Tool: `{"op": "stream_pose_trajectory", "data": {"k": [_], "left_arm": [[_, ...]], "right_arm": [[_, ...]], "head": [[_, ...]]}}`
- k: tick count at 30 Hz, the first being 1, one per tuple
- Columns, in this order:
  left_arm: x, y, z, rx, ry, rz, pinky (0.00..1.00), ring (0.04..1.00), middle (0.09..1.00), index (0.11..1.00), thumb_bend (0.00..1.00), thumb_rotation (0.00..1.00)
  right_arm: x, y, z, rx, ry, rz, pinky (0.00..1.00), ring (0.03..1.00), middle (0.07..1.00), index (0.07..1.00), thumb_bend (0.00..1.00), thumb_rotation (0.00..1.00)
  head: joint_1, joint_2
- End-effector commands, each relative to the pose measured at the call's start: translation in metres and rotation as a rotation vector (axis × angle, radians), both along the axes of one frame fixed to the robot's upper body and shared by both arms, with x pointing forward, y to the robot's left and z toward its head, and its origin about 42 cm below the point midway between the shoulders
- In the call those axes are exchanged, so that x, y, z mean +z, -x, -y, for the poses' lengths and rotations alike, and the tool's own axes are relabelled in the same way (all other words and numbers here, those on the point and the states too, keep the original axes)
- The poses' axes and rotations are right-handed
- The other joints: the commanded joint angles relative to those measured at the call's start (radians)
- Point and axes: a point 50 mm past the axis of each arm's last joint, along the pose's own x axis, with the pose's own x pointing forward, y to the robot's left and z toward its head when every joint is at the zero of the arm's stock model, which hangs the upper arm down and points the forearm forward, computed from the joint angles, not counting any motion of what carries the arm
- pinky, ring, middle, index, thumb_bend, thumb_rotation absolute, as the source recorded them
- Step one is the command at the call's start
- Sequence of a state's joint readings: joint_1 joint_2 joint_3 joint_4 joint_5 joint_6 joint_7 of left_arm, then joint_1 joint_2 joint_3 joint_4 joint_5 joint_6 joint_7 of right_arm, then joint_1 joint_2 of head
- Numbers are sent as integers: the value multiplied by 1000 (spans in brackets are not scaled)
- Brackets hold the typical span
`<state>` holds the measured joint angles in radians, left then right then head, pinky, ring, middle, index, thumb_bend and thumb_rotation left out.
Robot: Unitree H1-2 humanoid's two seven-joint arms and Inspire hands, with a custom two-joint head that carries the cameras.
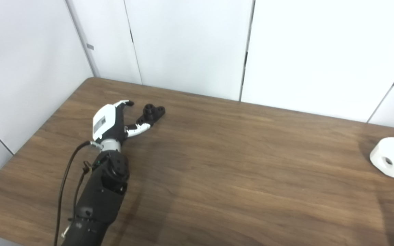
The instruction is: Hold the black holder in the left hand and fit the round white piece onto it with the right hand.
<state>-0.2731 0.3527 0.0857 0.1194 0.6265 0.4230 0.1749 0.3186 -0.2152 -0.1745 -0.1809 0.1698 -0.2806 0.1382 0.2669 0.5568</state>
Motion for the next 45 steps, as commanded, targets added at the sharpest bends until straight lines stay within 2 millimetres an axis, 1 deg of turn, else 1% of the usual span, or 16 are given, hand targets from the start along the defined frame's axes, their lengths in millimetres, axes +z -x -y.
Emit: {"op": "stream_pose_trajectory", "data": {"k": [1, 10, 19, 24, 29, 33, 42, 45], "left_arm": [[23, -15, -6, -4, -57, 42, 916, 923, 881, 779, 839, 305], [17, -27, -7, -4, -82, -6, 916, 915, 876, 771, 849, 316], [17, -37, -8, -6, -105, -51, 910, 919, 878, 751, 835, 308], [13, -41, -12, 6, -122, -82, 930, 937, 892, 741, 836, 316], [9, -41, -15, 9, -163, -108, 928, 938, 894, 734, 832, 311], [6, -41, -15, 10, -185, -120, 928, 937, 887, 712, 837, 296], [4, -40, -14, 13, -186, -135, 945, 950, 894, 678, 824, 305], [5, -40, -13, 9, -183, -132, 945, 948, 893, 648, 821, 295]], "right_arm": [[-18, 11, -8, -7, -38, -69, 1000, 991, 967, 1000, 668, 1000], [-18, 13, -9, -10, -39, -70, 1000, 990, 973, 1000, 649, 1000], [-18, 13, -9, -8, -40, -68, 1000, 999, 974, 1000, 639, 1000], [-18, 13, -10, -10, -42, -71, 1000, 1000, 978, 1000, 630, 1000], [-17, 14, -11, -5, -38, -68, 1000, 999, 976, 1000, 603, 1000], [-17, 14, -11, -11, -34, -71, 1000, 999, 971, 1000, 609, 1000], [-15, 15, -11, -11, -44, -79, 1000, 1000, 971, 1000, 628, 1000], [-15, 14, -11, -12, -47, -78, 1000, 1000, 975, 1000, 626, 1000]], "head": [[1, 1], [-1, 0], [-1, 1], [-3, 1], [-4, 3], [-4, 3], [-4, 6], [-5, 7]]}}
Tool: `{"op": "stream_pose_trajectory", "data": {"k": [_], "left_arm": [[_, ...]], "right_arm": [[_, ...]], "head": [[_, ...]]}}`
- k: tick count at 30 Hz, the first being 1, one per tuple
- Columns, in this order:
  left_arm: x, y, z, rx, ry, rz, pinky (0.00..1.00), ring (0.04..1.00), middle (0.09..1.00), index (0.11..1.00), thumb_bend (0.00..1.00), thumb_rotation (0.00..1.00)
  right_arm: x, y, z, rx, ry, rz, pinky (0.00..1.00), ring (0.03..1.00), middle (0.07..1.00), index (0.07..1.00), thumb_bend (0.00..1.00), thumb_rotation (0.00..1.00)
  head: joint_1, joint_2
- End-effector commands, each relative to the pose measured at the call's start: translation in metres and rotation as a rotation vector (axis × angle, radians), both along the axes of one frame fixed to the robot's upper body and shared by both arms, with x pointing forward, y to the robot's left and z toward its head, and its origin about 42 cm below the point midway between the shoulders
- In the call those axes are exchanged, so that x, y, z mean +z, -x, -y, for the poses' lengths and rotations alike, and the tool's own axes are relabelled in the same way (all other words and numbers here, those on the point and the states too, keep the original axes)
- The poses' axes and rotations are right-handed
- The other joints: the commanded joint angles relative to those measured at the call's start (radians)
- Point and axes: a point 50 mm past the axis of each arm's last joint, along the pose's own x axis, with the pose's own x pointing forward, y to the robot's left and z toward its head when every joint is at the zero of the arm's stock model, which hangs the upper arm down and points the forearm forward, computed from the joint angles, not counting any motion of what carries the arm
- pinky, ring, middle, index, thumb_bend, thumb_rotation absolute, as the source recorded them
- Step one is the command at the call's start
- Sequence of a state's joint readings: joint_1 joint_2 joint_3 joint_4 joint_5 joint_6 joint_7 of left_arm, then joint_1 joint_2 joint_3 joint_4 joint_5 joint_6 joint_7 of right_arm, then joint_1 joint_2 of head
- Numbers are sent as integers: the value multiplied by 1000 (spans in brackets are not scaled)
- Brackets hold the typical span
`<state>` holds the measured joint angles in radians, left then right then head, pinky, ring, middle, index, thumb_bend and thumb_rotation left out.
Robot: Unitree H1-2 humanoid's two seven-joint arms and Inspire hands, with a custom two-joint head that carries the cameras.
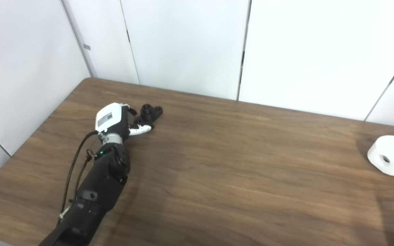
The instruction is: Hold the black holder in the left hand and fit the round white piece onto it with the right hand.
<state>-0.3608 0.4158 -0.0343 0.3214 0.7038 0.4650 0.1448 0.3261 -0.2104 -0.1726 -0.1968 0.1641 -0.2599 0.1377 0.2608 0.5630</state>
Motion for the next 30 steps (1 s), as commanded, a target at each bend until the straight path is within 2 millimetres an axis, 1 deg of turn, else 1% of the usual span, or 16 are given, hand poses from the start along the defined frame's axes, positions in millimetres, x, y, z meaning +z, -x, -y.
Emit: {"op": "stream_pose_trajectory", "data": {"k": [1, 10, 18, 24, 25, 26, 27, 30], "left_arm": [[24, -11, -5, 6, -39, 56, 947, 949, 893, 643, 820, 295], [24, -11, -2, -8, -30, 65, 940, 930, 856, 577, 804, 251], [25, -12, -1, -12, -26, 57, 938, 924, 850, 576, 786, 245], [24, -12, 0, -18, -20, 69, 928, 919, 840, 559, 768, 197], [24, -12, 0, -20, -21, 71, 927, 920, 839, 525, 647, 137], [24, -12, 1, -23, -22, 75, 926, 919, 836, 508, 585, 105], [24, -11, 1, -27, -22, 80, 924, 918, 832, 497, 547, 84], [23, -11, 2, -32, -19, 93, 920, 912, 820, 490, 521, 65]], "right_arm": [[-16, 12, -9, -14, -45, -67, 1000, 1000, 975, 1000, 628, 1000], [-14, 13, -10, -23, -50, -79, 1000, 1000, 957, 1000, 646, 1000], [-14, 12, -11, -23, -41, -77, 1000, 1000, 955, 1000, 640, 1000], [-13, 13, -12, -21, -43, -73, 1000, 994, 952, 998, 630, 1000], [-13, 13, -12, -20, -41, -70, 1000, 992, 955, 999, 628, 1000], [-13, 13, -12, -20, -40, -69, 1000, 988, 958, 1000, 625, 1000], [-13, 13, -12, -20, -37, -67, 1000, 989, 958, 1000, 625, 1000], [-14, 12, -12, -20, -39, -66, 1000, 986, 956, 1000, 625, 1000]], "head": [[1, 1], [-1, 7], [-4, 9], [-6, 13], [-6, 13], [-6, 13], [-6, 13], [-8, 14]]}}
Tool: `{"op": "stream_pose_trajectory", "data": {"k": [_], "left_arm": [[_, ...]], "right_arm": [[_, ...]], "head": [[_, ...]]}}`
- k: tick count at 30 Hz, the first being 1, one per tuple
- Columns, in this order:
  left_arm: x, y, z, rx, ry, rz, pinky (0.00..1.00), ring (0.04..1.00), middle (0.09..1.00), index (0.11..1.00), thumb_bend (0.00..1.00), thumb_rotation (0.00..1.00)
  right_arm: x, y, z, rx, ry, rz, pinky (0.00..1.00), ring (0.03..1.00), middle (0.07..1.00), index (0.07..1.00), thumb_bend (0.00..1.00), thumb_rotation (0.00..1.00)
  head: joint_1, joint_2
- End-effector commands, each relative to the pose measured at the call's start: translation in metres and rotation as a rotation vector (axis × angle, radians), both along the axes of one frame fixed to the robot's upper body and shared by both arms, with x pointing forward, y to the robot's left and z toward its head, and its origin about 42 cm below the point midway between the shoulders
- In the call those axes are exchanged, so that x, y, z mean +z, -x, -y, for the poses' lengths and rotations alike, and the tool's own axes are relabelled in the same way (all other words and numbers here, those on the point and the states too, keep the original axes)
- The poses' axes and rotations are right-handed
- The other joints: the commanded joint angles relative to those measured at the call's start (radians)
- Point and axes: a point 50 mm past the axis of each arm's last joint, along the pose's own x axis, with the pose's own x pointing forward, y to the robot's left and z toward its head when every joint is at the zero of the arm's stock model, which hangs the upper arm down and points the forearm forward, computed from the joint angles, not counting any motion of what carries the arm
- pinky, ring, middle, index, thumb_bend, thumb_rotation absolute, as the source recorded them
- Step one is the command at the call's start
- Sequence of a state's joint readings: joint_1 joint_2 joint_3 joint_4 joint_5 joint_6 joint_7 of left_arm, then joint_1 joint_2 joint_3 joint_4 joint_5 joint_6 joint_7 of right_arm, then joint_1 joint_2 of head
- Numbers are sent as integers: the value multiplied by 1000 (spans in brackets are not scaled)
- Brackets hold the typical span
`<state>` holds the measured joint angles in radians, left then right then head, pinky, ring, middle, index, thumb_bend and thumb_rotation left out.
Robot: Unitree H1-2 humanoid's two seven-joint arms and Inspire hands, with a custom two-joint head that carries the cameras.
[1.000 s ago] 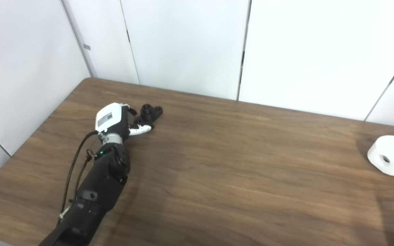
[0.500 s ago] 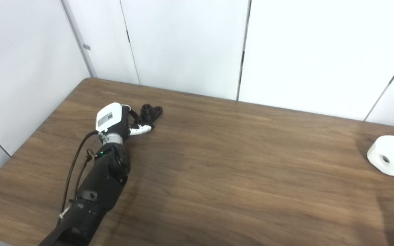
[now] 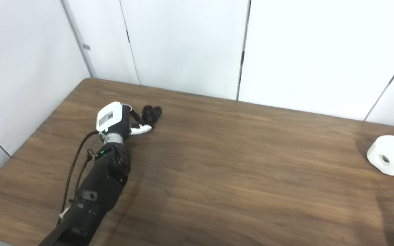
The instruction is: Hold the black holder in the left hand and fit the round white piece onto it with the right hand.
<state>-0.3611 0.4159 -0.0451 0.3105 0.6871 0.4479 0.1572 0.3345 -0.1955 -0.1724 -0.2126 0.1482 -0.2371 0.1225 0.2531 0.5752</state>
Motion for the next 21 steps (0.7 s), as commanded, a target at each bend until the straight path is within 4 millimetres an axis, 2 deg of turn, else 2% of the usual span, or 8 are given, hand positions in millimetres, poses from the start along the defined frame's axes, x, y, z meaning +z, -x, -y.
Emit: {"op": "stream_pose_trajectory", "data": {"k": [1, 11, 14, 21], "left_arm": [[20, -10, -2, -8, -23, 71, 919, 912, 819, 489, 519, 63], [18, -8, -1, -17, -20, 66, 908, 905, 813, 490, 512, 54], [15, -5, 0, -29, -32, 63, 891, 884, 802, 490, 511, 54], [9, 6, 7, -84, 25, 50, 918, 899, 816, 490, 510, 54]], "right_arm": [[-13, 10, -8, -1, -36, -50, 1000, 988, 956, 1000, 623, 1000], [-13, 9, -7, 2, -36, -56, 1000, 984, 960, 1000, 618, 1000], [-13, 9, -7, -1, -31, -58, 1000, 987, 956, 1000, 614, 1000], [-13, 7, -9, -3, -37, -65, 1000, 991, 940, 989, 625, 1000]], "head": [[0, 1], [-2, 4], [-2, 4], [-14, 10]]}}
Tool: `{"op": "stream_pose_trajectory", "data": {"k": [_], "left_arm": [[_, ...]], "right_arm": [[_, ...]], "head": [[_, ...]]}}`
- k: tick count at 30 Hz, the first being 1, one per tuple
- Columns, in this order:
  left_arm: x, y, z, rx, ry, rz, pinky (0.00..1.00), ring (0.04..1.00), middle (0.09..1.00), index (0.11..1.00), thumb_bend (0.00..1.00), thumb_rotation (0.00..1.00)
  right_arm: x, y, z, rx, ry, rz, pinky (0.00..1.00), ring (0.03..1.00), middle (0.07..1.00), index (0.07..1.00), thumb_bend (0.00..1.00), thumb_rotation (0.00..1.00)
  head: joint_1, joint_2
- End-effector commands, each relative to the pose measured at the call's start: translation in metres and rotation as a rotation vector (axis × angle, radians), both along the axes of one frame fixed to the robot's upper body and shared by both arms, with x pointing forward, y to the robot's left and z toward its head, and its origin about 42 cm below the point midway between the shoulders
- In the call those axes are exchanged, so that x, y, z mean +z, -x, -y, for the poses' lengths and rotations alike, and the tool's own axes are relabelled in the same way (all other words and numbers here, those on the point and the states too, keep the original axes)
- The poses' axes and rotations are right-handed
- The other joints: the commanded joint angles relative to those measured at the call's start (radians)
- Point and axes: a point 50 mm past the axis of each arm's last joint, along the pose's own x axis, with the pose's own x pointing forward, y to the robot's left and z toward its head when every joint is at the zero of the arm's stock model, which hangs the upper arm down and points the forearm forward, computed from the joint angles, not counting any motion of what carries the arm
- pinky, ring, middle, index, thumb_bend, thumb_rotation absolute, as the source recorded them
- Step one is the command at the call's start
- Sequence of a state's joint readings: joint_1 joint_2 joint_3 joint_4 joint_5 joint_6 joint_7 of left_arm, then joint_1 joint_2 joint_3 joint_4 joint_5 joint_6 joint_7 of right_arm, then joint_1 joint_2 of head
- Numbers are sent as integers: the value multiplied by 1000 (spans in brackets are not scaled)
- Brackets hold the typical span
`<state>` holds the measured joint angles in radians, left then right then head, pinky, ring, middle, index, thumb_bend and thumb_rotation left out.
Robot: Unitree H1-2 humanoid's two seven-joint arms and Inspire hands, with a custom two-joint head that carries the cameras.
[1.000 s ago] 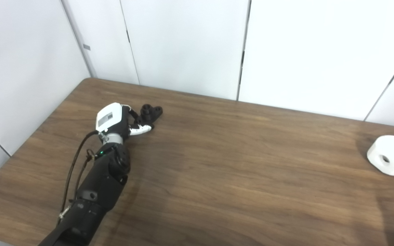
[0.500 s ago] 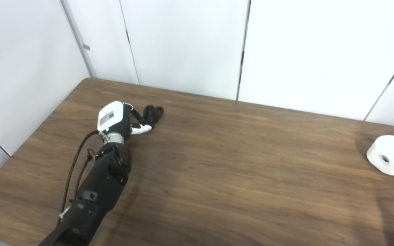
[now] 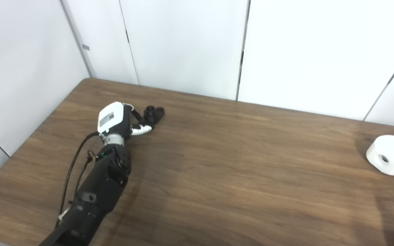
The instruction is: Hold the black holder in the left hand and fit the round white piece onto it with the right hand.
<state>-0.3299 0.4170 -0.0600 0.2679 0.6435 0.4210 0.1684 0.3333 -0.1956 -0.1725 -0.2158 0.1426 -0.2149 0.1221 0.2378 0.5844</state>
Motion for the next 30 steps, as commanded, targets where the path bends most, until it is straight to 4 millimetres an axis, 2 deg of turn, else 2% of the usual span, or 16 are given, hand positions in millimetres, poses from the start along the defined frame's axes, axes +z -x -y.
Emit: {"op": "stream_pose_trajectory", "data": {"k": [1, 7, 16, 22, 30], "left_arm": [[10, 0, 2, -53, 0, 26, 917, 897, 816, 490, 510, 54], [6, 13, 13, -122, 21, -6, 918, 899, 830, 490, 509, 57], [-4, 46, 46, -271, 55, -55, 915, 915, 852, 492, 506, 59], [-11, 72, 71, -404, 66, -88, 922, 925, 866, 493, 504, 58], [-21, 111, 111, -579, 72, -105, 906, 922, 865, 492, 506, 55]], "right_arm": [[-12, 7, -9, -2, -36, -43, 1000, 983, 940, 989, 619, 1000], [-11, 7, -12, -1, -30, -38, 1000, 982, 939, 989, 600, 1000], [-12, 4, -16, 1, -37, -33, 1000, 982, 934, 990, 580, 1000], [-11, 3, -21, -3, -36, -31, 985, 977, 928, 991, 615, 1000], [-9, 1, -27, -8, -35, -28, 1000, 962, 915, 977, 508, 1000]], "head": [[-1, 1], [-18, 8], [-40, 17], [-68, 29], [-111, 50]]}}
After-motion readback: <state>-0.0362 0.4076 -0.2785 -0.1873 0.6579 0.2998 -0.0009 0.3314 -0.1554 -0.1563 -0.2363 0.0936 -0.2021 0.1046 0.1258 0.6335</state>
